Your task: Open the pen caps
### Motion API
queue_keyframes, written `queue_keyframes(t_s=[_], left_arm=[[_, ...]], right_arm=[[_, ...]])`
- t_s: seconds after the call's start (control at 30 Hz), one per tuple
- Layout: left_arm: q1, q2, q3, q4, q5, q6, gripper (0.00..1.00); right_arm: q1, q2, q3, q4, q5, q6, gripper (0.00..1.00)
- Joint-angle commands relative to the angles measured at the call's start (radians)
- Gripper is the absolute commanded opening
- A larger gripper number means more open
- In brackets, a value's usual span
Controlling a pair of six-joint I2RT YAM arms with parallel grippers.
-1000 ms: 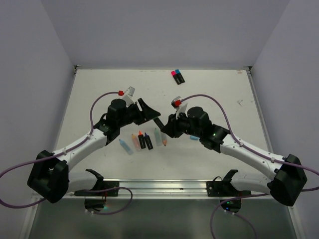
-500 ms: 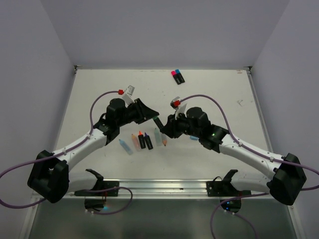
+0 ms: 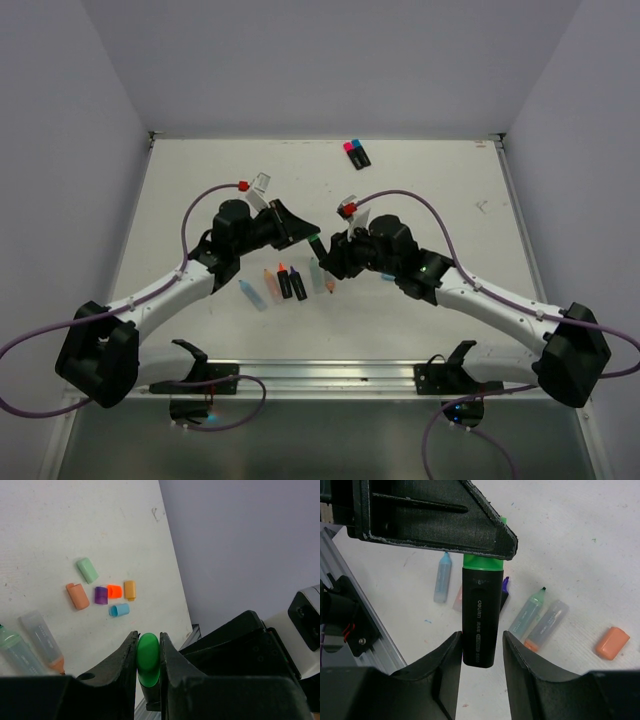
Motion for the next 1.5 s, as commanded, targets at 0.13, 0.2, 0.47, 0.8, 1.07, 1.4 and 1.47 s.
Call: queue_keyframes(t_s=[0.13,0.2,0.47,0.8,1.07,1.4,1.47], left_arm=[[0.004,-0.011,-0.012,0.063,0.051,-0.024,0.00],[0.004,-0.011,-0.012,0.063,0.051,-0.022,0.00],[0.006,-0.007,0.006,0.028,0.017,0.015,0.00],[0.115,-0.076,0.083,-0.115,-0.317,0.113,0.00],[0.264,-0.184,0.123,-0.247,-0.475,0.189,0.00],[0.345,-0.252,0.100,-0.273,-0.501,0.217,0.00],[0.353,-0.246,0.109,-0.279,-0.501,0.220,0.00]], right_arm=[[0.000,0.075,0.075,0.038,0.006,-0.021,0.42],[0.000,0.095,0.086,0.038,0.003,-0.022,0.42],[0.001,0.150,0.102,0.071,-0.026,-0.001,0.00],[0.110,0.156,-0.020,0.114,0.058,0.060,0.00],[0.164,0.156,-0.043,0.107,0.072,0.077,0.00],[0.184,0.155,-0.078,0.125,0.039,0.097,0.00],[0.187,0.149,-0.087,0.125,0.037,0.102,0.00]])
